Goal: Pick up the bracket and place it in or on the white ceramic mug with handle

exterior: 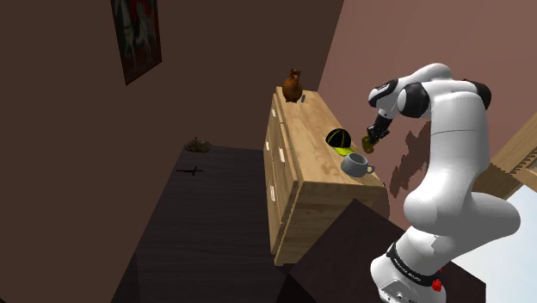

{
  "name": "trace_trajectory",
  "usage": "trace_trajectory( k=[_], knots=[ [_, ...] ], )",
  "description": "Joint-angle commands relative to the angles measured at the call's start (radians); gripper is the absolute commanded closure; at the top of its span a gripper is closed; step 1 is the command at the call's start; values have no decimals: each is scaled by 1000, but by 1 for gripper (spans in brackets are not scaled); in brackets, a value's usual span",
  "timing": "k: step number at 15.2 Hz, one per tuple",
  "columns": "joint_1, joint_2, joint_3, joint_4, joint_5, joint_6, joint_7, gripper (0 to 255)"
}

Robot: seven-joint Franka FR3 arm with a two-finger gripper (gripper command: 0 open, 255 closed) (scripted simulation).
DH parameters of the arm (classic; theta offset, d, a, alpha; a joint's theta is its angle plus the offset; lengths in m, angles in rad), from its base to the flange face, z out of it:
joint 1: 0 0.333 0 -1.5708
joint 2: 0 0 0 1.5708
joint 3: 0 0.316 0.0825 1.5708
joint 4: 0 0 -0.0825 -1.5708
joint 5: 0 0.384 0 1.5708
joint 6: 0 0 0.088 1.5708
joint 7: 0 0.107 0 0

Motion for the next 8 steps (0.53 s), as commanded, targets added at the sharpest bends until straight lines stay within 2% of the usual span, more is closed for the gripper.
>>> trace_trajectory(
  k=[1, 8],
  knots=[
    [-5, 14, 4, -7, 6, 20, -8, 255],
    [-13, 66, 19, -16, 24, 80, -19, 255]
  ],
)
